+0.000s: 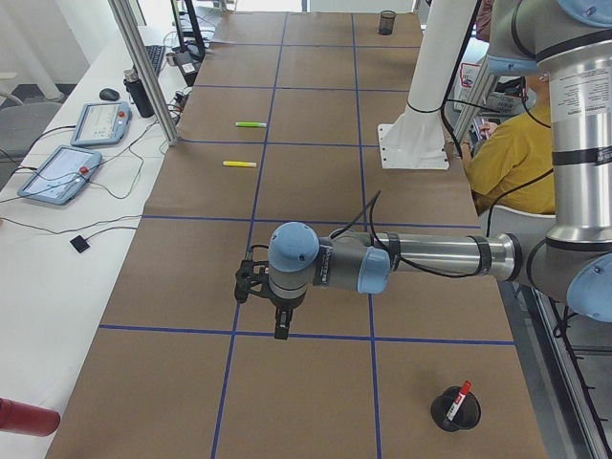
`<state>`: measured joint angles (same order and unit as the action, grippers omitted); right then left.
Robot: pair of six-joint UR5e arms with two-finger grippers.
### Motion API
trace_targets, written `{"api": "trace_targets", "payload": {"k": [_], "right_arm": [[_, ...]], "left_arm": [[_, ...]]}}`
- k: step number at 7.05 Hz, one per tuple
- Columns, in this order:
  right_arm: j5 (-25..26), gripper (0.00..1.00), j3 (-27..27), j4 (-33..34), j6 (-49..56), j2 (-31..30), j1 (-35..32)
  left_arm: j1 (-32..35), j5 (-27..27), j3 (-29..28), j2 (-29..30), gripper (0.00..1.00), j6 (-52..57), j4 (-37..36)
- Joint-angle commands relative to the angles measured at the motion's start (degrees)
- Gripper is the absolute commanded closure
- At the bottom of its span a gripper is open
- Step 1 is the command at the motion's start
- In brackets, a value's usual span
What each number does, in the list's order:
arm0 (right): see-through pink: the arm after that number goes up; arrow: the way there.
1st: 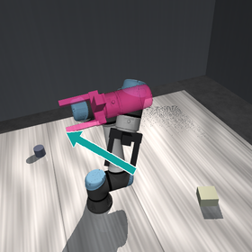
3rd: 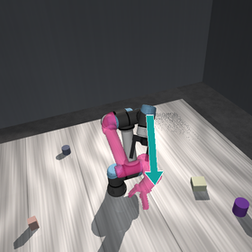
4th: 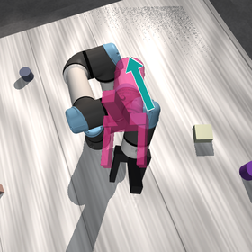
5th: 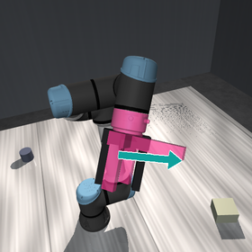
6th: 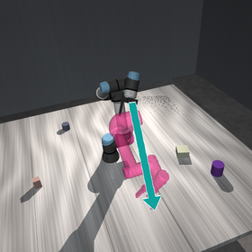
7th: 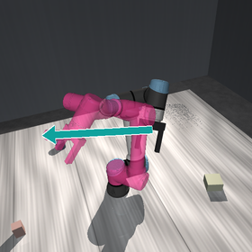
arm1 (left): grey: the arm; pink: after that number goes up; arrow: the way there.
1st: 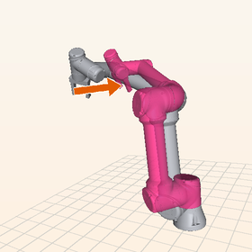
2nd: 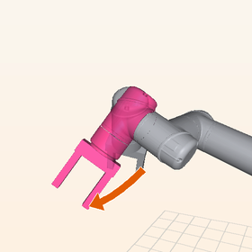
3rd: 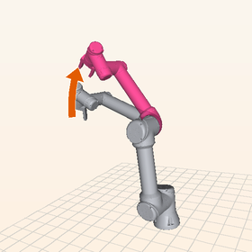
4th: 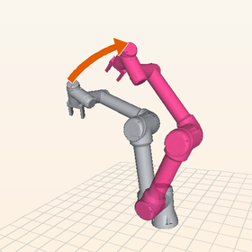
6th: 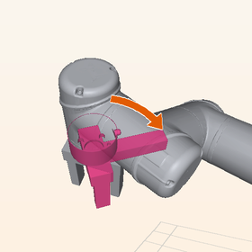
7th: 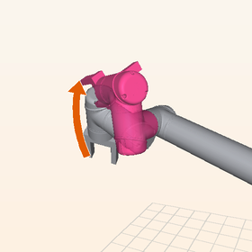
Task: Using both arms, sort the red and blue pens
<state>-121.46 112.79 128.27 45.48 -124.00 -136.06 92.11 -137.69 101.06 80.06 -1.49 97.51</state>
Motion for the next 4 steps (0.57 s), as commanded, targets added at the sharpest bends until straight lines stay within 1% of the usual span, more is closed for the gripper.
{"api": "trace_targets", "payload": {"k": [1, 2, 3, 4], "right_arm": [[-1.49, 1.0, 0.15, 13.7, -7.71, 0.95, -6.3], [-1.5, 1.0, -0.2, 17.67, -10.38, 1.48, -8.23], [-1.59, 1.0, -0.55, 20.59, -15.89, 1.83, -10.6], [-3.41, 1.0, -1.07, 23.66, -20.65, 2.79, -11.41]], "left_arm": [[0.0, -0.29, 0.1, -0.08, 0.0, 0.0, 0.05], [0.0, -0.29, -0.07, -0.16, 0.0, 0.0, 1.1], [0.0, -0.29, 0.01, -0.16, 0.0, 0.0, 1.45], [0.0, -0.29, 0.01, -0.16, 0.0, 0.0, 1.54]]}}
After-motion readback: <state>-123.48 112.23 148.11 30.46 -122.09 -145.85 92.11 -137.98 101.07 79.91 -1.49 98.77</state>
